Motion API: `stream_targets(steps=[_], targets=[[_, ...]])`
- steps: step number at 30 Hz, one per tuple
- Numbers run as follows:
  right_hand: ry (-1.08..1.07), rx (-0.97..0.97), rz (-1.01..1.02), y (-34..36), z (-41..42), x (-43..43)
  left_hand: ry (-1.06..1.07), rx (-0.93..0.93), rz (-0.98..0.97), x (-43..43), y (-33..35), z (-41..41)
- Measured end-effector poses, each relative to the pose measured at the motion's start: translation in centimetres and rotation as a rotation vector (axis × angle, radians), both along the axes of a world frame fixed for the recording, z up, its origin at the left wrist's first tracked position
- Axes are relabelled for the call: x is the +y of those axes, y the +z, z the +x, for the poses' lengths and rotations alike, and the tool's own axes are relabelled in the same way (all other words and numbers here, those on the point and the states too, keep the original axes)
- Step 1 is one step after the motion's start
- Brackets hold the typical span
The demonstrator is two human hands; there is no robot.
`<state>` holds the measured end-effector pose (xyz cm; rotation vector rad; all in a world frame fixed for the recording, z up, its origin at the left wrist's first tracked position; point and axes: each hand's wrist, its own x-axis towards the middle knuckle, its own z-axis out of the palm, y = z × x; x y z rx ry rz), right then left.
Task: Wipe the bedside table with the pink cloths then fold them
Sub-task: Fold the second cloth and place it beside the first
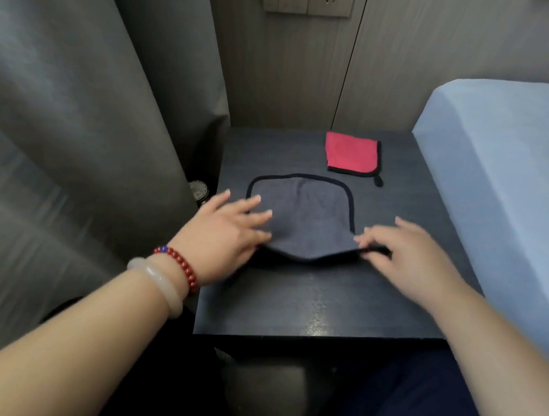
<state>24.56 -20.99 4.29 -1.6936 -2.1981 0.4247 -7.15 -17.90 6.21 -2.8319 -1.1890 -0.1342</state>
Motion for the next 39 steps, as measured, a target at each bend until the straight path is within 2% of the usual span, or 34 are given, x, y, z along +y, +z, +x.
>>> stream_targets(steps=[4, 7, 10, 16, 18, 21, 23, 25, 28, 32, 35, 39], targets=[[0.118, -0.141, -0.196, -1.7, -0.5, -1.9, 0.035, 0.108, -0.294, -2.3, -2.2, 0.0], [0.111, -0.108, -0.211, -1.5, -0.7, -2.4, 0.056, 0.188, -0.359, -2.6, -2.3, 0.2], [0.067, -0.106, -0.270, -0.6, -0.5, -2.8, 0.052, 0.115, -0.412, -2.5, -2.0, -0.2], [0.038, -0.130, -0.534, 2.9, -0.2, -2.7, -0.006, -0.013, -0.443, -2.6, -0.5, -1.0], [0.004, -0.094, -0.433, 3.3, -0.4, -1.6, 0.066, -0.073, -0.351, -1.9, 0.1, -1.1], [-0.177, 0.004, -0.116, 2.4, -1.3, 1.0, 0.231, -0.101, -0.140, 0.7, -0.1, -0.3], [-0.278, -0.068, 0.088, 1.5, -2.6, 3.1, 0.419, -0.108, -0.093, 2.9, -0.6, 1.2], [-0.367, -0.178, 0.189, 0.4, -4.4, 4.6, 0.553, -0.085, -0.083, 4.3, -1.5, 3.0], [-0.369, -0.350, 0.127, -0.8, -7.2, 5.3, 0.570, -0.060, -0.063, 4.2, -3.4, 5.8], [-0.215, -0.435, -0.041, -3.8, -9.4, 5.3, 0.499, 0.012, -0.231, 3.6, -5.5, 8.2], [-0.233, -0.390, -0.205, -5.3, -9.4, 5.9, 0.517, 0.036, -0.329, 4.2, -6.8, 7.8], [-0.265, -0.314, -0.256, -5.5, -7.5, 6.2, 0.488, 0.029, -0.323, 4.8, -7.6, 5.8]])
